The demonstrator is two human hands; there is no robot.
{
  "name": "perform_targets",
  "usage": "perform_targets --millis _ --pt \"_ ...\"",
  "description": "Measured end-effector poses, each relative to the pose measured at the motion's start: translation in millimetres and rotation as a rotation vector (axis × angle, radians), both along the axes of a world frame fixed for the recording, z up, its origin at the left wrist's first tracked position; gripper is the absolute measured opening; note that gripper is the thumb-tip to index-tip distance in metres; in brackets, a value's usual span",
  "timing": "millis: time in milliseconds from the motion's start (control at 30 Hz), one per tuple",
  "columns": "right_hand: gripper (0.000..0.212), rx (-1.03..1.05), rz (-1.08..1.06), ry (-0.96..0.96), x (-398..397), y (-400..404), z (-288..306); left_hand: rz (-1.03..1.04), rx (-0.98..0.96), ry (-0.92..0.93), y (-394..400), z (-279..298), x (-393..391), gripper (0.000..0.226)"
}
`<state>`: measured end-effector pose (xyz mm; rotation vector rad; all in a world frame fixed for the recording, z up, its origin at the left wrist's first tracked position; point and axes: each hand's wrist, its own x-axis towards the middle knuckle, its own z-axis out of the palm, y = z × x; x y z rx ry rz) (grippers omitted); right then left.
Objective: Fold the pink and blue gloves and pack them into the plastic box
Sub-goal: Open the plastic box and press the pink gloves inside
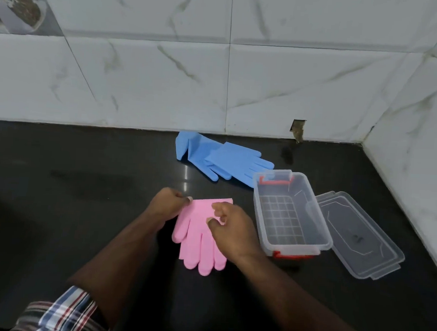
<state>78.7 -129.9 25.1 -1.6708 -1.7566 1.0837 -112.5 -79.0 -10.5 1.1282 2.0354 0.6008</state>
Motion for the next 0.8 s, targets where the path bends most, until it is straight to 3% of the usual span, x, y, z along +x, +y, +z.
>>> perform_targets --millis 100,167,367,633,800 --pt "0.052 0.068 -0.093 -0.162 -7.6 13.3 -20.7 0.0 -0.025 -0.118 3.7 2.7 -6.3 0.018" --pt "0.057 0.009 -0.14 -0.198 -10.4 20.8 -29.7 0.009 -0.074 -0.233 4.9 5.9 -11.9 0.017" --pt "0.063 -0.153 -0.244 -0.057 -4.5 33.0 -38.9 -0.059 -0.144 -0.415 1.6 10.1 -22.2 0.008" --pt "0.063 -0.297 -0.27 0.166 -1.6 35.5 -28.9 -0.026 0.065 -0.853 -28.8 13.4 -13.9 0.014" --pt "0.057 -0.316 -0.181 0.395 3.6 27.7 -24.5 0.036 0.153 -0.917 -34.8 25.5 -21.1 0.016"
